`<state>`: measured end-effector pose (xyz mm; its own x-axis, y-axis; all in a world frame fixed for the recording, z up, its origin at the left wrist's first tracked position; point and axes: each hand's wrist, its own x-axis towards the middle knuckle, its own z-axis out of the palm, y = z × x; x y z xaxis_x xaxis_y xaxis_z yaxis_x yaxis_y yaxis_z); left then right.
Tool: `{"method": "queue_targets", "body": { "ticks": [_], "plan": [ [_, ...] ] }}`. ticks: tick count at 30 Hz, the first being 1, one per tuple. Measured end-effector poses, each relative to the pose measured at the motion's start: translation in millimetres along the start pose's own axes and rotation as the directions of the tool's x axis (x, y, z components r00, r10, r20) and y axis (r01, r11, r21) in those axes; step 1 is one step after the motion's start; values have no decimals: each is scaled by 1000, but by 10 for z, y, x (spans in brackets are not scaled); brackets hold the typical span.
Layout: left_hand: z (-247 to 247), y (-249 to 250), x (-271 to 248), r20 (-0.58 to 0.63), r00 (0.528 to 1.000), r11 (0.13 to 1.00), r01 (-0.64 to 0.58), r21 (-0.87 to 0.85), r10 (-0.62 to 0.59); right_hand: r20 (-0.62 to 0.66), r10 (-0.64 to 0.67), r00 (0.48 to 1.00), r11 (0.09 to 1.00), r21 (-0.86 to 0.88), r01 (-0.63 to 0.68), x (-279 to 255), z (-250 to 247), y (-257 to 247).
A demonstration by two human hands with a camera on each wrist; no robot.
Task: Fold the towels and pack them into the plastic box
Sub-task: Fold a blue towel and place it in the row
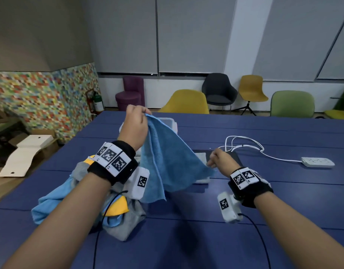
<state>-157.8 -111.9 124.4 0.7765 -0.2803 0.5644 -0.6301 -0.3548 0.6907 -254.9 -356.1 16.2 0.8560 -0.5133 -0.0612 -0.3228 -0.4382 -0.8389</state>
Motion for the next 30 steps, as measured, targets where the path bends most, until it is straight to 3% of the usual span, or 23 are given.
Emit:
{"method": "queue_targets", "body": {
  "ticks": [2,4,7,11,14,18,24,27,30],
  "plan": [
    [20,-38,-54,6,999,998,45,-37,-45,28,-78,997,967,246,68,-128,30,57],
    [72,-10,-105,15,998,995,70,-73,-69,137,-189,972,947,289,143,-317,113,27],
    [205,168,-184,89,996,995,30,-95,-22,331,-235,914,967,179,183,-468,391,-41],
    [343,421,-257,141,983,989,-100,-113,116,305,-196,932,966,-103,237,-420,715,-29],
    [346,500,-235,120,981,977,-128,-171,150,340,-156,927,981,-56,185,-409,829,104],
    [299,511,-208,75,988,956,-108,-272,133,243,-168,955,976,-98,197,-420,855,295],
    [136,431,-188,-35,984,980,-177,-95,174,123,-173,977,965,-178,194,-375,604,382],
    [-40,149,-61,-107,988,994,-108,9,108,2,-173,985,973,-151,172,-310,245,377],
    [-152,-186,60,-38,998,994,-38,103,42,-76,-237,969,955,-200,218,-242,-123,323]
  ]
}}
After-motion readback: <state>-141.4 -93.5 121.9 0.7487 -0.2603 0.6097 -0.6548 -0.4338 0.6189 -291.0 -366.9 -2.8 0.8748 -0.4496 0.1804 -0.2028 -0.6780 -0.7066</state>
